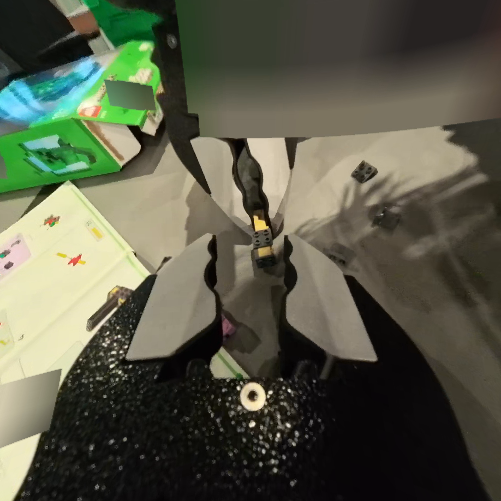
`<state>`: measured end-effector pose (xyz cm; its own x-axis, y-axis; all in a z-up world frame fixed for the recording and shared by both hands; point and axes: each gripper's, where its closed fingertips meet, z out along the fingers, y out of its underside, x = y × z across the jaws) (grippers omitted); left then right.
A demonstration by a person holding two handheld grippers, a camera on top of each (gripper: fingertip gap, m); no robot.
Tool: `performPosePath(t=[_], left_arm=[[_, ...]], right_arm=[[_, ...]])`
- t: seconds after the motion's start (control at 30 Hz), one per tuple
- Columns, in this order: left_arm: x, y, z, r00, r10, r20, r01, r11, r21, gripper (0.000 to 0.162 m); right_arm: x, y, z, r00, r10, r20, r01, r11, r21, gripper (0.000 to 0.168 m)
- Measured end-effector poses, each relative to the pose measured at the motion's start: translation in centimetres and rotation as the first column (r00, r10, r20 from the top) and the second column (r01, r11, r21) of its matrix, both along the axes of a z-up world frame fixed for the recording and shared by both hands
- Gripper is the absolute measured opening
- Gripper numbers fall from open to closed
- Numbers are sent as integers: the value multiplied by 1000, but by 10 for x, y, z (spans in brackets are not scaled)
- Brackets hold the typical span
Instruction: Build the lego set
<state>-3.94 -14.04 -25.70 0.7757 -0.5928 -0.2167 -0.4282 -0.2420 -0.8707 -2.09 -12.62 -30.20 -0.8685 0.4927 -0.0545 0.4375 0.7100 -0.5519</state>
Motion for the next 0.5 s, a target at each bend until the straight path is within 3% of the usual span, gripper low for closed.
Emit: performPosePath(t=[0.03, 0.13, 0.4, 0.5], left_arm=[[-1, 0, -2, 1000, 12, -7, -12, 1000, -12, 47], [-1, 0, -9, 999, 38, -36, -39, 998, -50, 46], [-4, -1, -25, 994, 84, -77, -93, 987, -131, 42], [-6, -2, -25, 992, 93, -82, -103, 986, -130, 41]], right_arm=[[-1, 0, 0, 1000, 13, 3, -13, 1000, 23, 12], [-5, 0, -1, 999, 47, -12, -46, 995, 89, 11], [-8, -4, -2, 996, 85, -13, -84, 993, 88, 12], [-11, -3, -1, 997, 73, -35, -70, 994, 78, 22]])
